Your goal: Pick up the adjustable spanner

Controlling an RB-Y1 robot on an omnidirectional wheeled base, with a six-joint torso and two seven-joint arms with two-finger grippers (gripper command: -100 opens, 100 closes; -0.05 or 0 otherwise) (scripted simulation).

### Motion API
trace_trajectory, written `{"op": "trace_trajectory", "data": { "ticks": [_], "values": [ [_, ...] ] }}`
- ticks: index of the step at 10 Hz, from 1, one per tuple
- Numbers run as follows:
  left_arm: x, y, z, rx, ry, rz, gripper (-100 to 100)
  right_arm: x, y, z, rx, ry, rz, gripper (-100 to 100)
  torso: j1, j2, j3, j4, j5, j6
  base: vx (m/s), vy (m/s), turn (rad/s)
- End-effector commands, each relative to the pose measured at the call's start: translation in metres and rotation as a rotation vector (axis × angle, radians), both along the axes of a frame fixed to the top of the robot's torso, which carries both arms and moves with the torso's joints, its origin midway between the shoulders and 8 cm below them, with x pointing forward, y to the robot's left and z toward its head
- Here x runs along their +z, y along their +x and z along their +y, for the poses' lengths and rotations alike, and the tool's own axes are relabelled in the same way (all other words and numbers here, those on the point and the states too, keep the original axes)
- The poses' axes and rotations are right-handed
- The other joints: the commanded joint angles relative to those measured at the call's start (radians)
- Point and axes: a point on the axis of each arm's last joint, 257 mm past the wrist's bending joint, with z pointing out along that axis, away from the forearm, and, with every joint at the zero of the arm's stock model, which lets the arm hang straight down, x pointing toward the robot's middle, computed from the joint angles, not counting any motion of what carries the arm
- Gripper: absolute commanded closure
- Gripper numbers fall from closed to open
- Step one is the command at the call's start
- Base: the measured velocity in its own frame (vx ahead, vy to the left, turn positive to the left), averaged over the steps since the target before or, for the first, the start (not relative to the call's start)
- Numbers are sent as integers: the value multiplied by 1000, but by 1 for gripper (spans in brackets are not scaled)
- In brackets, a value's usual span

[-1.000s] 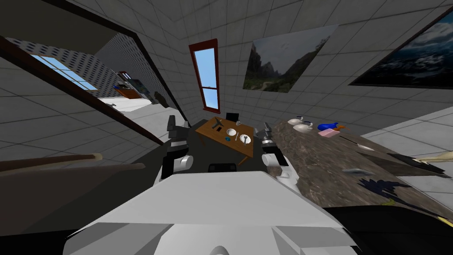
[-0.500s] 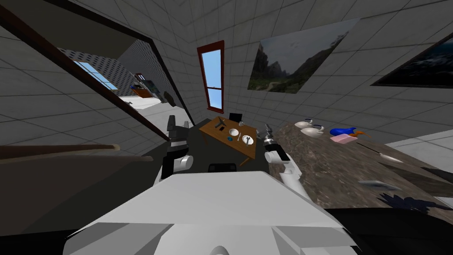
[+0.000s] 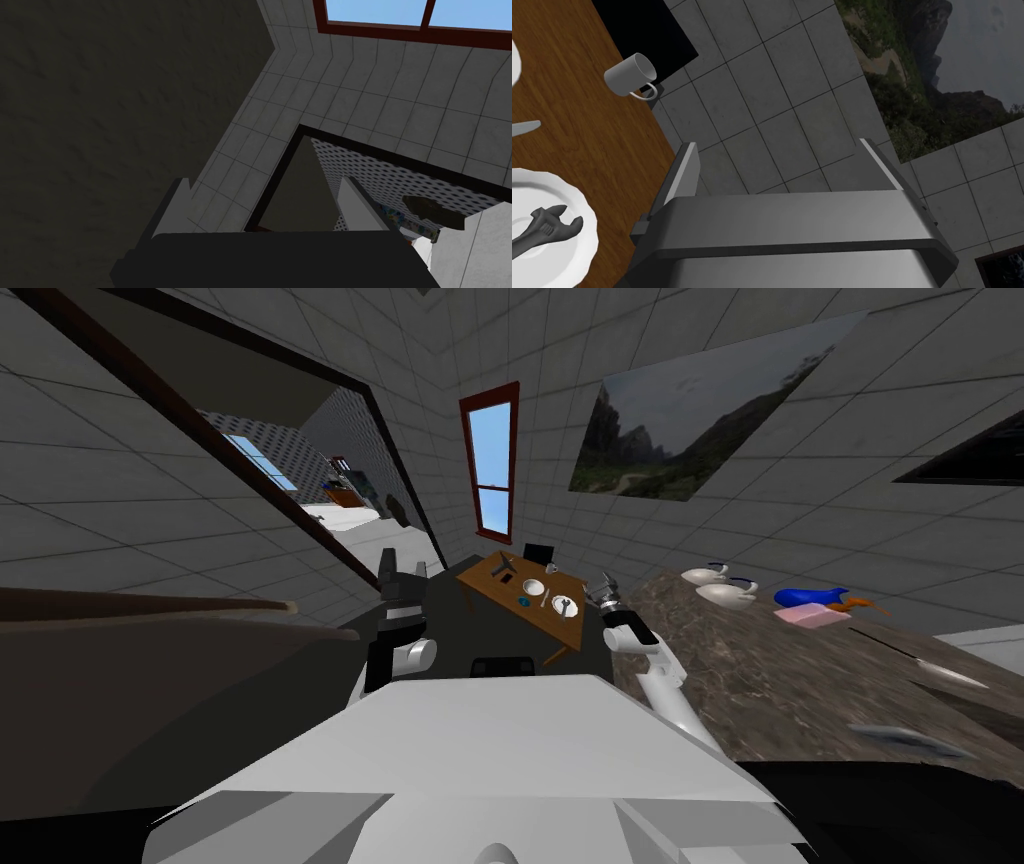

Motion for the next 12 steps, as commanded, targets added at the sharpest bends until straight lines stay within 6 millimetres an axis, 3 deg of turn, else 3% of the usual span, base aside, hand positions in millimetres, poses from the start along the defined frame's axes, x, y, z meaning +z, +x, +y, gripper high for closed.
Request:
{"op": "trace_trajectory", "data": {
  "ticks": [1,2,3,4,5,7,8,9,10,11,12],
  "values": [
    [0,0,0,0,0,0,0,-15,3,-14,-22,53,39,-100,0,0,0,0,0,0,-19,-9,85],
    [0,0,0,0,0,0,0,-15,3,-14,-22,60,38,-100,0,0,0,0,0,1,-7,-4,-42],
    [0,0,0,0,0,0,0,-25,6,-36,-59,102,84,-100,0,0,0,0,0,1,-13,-2,192],
    [0,0,0,0,0,0,0,-31,5,-39,-67,130,90,-100,0,-1,0,0,0,0,-11,-10,125],
    [0,0,0,0,0,0,0,-38,7,-62,-106,161,116,-100,0,-1,0,0,0,1,-16,-11,205],
    [0,0,0,0,0,0,0,-46,6,-65,-119,207,137,-100,-1,-1,0,0,0,1,-10,-12,57],
    [0,0,0,0,0,0,0,-57,5,-89,-169,252,174,-100,0,-1,0,0,0,1,-9,-3,209],
    [0,0,0,0,0,0,0,-62,4,-91,-177,280,181,-100,0,-1,0,0,0,0,-9,-13,125],
    [0,0,0,0,0,0,0,-64,5,-110,-217,316,202,-100,0,-1,0,0,0,1,-13,-16,174],
    [0,0,0,0,0,0,0,-76,0,-117,-241,350,222,-100,-1,-1,0,0,0,0,-9,-20,123],
    [0,0,0,0,0,0,0,-76,0,-117,-243,365,218,-100,-1,-1,0,0,0,1,-2,-11,6]
  ]
}}
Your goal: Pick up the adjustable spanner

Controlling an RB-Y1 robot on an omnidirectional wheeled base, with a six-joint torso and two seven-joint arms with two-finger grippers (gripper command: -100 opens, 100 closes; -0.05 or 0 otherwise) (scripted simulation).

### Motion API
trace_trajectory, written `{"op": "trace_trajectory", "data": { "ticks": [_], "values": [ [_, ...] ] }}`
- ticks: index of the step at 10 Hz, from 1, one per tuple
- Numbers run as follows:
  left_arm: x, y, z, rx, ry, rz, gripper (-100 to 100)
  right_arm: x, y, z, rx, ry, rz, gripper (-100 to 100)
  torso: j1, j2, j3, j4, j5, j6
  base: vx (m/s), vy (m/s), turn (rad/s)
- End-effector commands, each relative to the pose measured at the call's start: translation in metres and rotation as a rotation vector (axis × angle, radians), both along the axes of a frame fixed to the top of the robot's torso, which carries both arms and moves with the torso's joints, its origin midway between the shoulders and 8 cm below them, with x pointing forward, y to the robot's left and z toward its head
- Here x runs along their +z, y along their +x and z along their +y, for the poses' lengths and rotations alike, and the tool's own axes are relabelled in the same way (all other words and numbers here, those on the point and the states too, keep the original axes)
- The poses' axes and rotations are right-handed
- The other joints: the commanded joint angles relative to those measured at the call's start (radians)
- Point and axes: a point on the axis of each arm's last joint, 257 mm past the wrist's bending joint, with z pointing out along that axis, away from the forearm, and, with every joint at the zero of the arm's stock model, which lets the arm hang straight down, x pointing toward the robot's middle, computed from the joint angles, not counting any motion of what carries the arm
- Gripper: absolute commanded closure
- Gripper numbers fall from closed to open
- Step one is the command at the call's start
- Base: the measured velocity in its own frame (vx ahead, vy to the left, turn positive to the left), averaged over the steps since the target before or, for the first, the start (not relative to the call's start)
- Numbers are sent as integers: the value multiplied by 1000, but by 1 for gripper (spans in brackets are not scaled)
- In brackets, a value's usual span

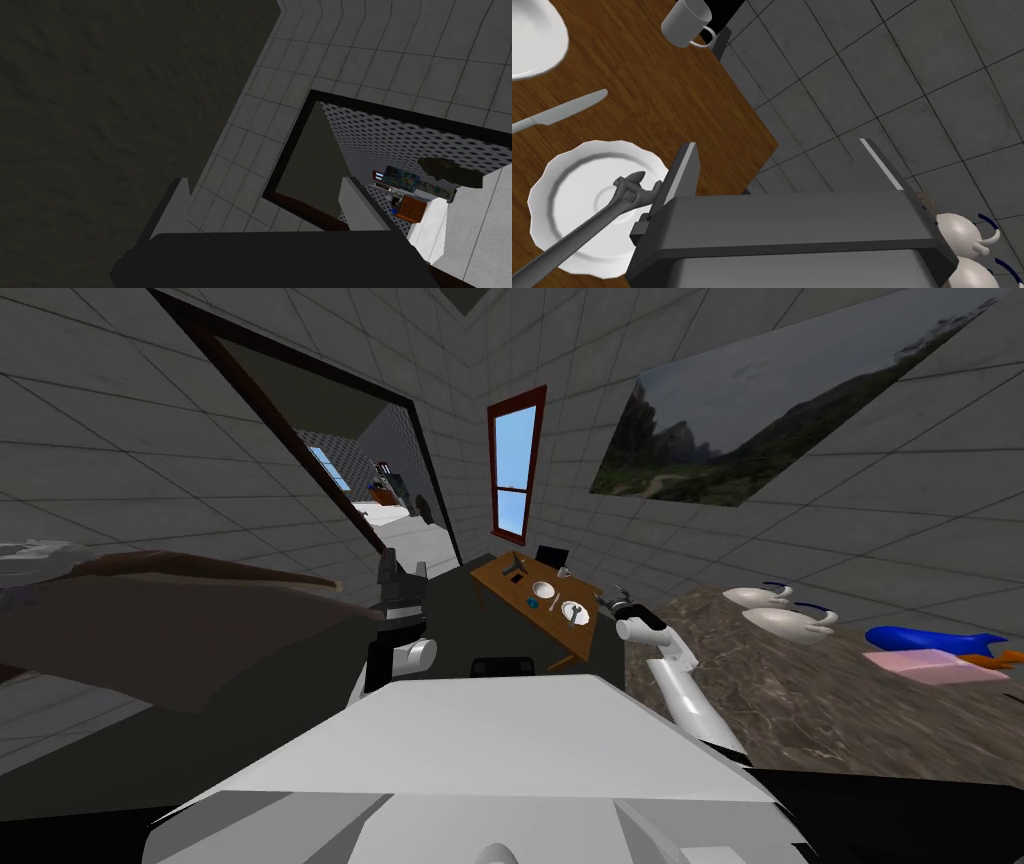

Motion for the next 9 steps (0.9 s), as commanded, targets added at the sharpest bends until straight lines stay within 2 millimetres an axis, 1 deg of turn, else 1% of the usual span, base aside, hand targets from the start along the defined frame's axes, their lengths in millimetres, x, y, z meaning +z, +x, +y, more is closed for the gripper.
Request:
{"op": "trace_trajectory", "data": {
  "ticks": [1,2,3,4,5,6,7,8,9],
  "values": [
    [0,0,0,0,0,0,0,-6,-2,-23,-56,59,27,-100,0,0,0,0,0,0,-11,-12,205],
    [0,0,0,0,0,0,0,-15,-6,-28,-77,90,35,-100,0,0,0,0,0,-1,-7,-18,144],
    [0,0,0,0,0,0,0,-15,-7,-44,-121,130,55,-100,0,0,0,0,0,0,-8,-22,207],
    [0,0,0,0,0,0,0,-25,-12,-51,-147,163,63,-100,-1,0,0,0,0,-1,-5,-26,113],
    [0,0,0,0,0,0,0,-30,-14,-54,-158,174,68,-100,-1,0,0,0,0,0,-1,-13,-11],
    [0,0,0,0,0,0,0,-29,-16,-68,-206,226,79,-100,0,0,0,0,0,0,-10,-11,193],
    [0,0,0,0,0,0,0,-40,-22,-75,-233,253,89,-100,0,0,0,0,0,-1,-5,-19,152],
    [0,0,0,0,0,0,0,-44,-24,-77,-240,256,96,-100,0,0,0,0,0,0,1,-13,-2],
    [0,0,0,0,0,0,0,-45,-28,-91,-294,315,105,-100,0,0,0,0,0,0,-2,-20,241]
  ]
}}
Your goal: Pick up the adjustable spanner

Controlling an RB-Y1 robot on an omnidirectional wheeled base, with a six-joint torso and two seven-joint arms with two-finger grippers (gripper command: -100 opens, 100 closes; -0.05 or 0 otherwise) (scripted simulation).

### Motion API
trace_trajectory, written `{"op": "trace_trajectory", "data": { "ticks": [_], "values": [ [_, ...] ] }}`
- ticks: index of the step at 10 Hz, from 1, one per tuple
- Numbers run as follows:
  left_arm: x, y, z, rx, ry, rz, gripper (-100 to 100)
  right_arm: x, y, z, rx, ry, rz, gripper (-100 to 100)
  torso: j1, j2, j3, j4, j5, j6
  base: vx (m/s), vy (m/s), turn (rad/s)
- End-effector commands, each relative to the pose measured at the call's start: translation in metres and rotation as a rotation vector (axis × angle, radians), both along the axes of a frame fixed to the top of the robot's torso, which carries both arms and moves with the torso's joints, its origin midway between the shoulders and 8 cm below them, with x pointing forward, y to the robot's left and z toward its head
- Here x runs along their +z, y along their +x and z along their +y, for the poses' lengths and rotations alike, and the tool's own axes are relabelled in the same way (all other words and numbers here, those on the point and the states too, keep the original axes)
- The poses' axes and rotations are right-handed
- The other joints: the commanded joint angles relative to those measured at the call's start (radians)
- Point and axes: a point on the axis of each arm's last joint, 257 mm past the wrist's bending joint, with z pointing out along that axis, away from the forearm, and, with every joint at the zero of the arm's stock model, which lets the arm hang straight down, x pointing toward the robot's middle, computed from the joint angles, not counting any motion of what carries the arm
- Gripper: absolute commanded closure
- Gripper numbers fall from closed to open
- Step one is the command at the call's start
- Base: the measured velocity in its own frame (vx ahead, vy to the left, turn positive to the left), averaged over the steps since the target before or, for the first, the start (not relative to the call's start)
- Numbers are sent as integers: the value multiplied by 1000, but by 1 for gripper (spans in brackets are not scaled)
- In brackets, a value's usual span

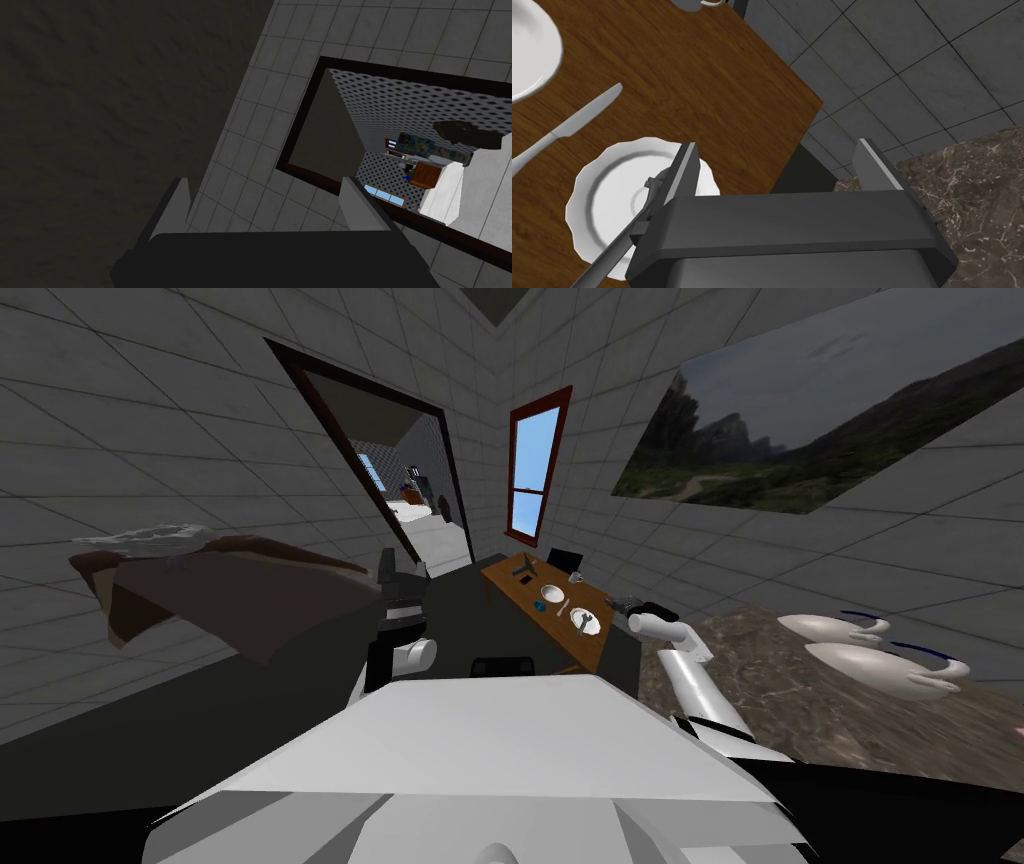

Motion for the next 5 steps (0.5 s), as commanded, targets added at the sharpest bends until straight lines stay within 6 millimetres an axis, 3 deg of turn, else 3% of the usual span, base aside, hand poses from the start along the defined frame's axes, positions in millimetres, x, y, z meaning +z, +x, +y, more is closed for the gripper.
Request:
{"op": "trace_trajectory", "data": {
  "ticks": [1,2,5],
  "values": [
    [0,0,0,0,0,0,0,-14,-9,-12,-55,55,18,-100,0,0,0,0,0,0,-2,-32,127],
    [0,0,0,0,0,0,0,-18,-12,-14,-61,58,25,-100,-1,0,0,0,0,1,-3,-14,-35],
    [0,0,0,0,0,0,0,-36,-32,-46,-206,189,53,-100,0,1,0,0,0,2,-6,-26,195]
  ]
}}
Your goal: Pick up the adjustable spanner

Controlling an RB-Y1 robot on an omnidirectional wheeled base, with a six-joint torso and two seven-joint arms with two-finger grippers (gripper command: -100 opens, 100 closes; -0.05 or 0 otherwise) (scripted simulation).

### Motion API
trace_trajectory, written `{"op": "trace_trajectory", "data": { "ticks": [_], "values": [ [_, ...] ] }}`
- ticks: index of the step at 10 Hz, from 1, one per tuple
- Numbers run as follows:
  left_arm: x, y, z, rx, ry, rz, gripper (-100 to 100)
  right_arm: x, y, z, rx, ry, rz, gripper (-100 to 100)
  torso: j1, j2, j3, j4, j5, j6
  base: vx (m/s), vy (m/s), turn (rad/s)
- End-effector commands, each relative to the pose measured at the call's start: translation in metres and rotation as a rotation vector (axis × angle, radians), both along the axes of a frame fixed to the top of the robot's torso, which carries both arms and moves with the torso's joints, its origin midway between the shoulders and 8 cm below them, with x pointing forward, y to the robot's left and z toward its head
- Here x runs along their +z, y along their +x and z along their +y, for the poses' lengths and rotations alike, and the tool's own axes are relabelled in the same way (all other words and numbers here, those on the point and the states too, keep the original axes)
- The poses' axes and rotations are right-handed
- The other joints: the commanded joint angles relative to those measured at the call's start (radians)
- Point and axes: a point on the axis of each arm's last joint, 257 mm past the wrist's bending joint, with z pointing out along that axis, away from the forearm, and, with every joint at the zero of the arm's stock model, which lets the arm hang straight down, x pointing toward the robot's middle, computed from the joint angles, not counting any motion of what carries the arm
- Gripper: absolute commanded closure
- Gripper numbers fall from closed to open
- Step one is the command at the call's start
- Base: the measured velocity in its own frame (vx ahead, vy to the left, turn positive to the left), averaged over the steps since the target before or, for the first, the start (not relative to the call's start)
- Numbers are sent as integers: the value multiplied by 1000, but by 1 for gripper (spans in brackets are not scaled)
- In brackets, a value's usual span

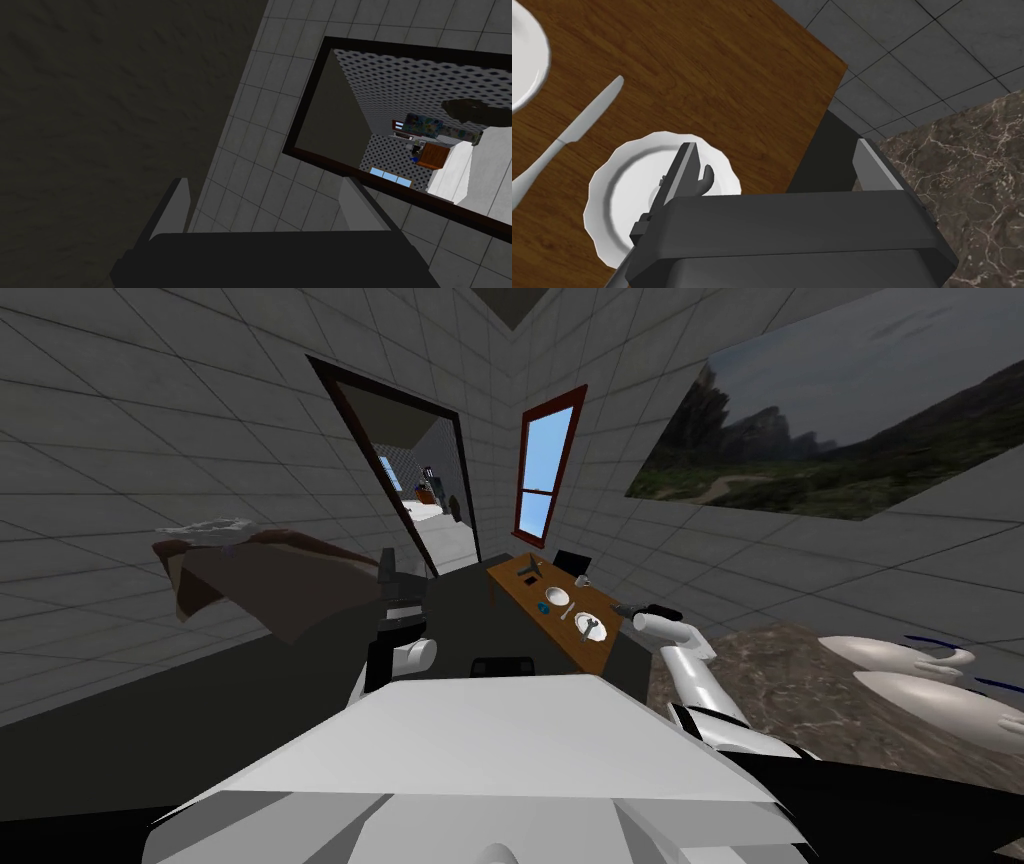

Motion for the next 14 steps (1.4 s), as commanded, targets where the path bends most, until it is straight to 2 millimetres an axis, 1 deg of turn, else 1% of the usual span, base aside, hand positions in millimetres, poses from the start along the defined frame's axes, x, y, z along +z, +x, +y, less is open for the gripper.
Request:
{"op": "trace_trajectory", "data": {
  "ticks": [1,2,3,4,5,6,7,8,9,10,11,12,13,14],
  "values": [
    [0,0,0,0,0,0,0,-12,-15,-9,-66,62,20,-100,0,0,0,0,0,0,-1,-32,106],
    [0,0,0,0,0,0,0,-15,-21,-19,-118,108,26,-100,0,0,0,0,0,1,-5,-32,167],
    [0,0,0,0,0,0,0,-27,-31,-22,-153,140,41,-100,0,0,0,0,0,0,-7,-35,133],
    [0,0,0,0,0,0,0,-26,-33,-26,-198,186,38,-100,0,0,0,0,0,1,-4,-37,216],
    [0,0,0,0,0,0,0,-39,-44,-29,-239,219,50,-100,0,0,0,0,0,0,0,-36,117],
    [0,0,0,0,0,0,0,-42,-47,-31,-246,223,56,-100,0,0,0,0,0,1,4,-16,-25],
    [0,0,0,0,0,0,0,-47,-53,-33,-306,285,56,-100,1,0,0,0,0,2,6,-19,182],
    [0,0,0,0,0,0,0,-56,-62,-35,-329,299,71,-100,1,-1,0,0,0,0,5,-28,129],
    [0,0,0,0,0,0,0,-59,-64,-36,-334,302,75,-100,0,-1,0,0,0,1,1,-17,-8],
    [0,0,0,0,0,0,0,-67,-72,-35,-401,369,78,-100,1,0,0,0,0,2,-1,-28,183],
    [0,0,0,0,0,0,0,-76,-81,-37,-419,378,95,-100,0,0,0,0,0,0,0,-32,127],
    [0,0,0,0,0,0,0,-80,-84,-33,-471,437,90,-100,0,0,0,0,0,1,2,-35,160],
    [0,0,0,0,0,0,0,-89,-93,-34,-491,448,107,-100,0,-1,0,0,0,1,4,-38,104],
    [0,0,0,0,0,0,0,-93,-98,-34,-501,453,116,-100,0,-1,0,0,0,1,2,-17,5]
  ]
}}
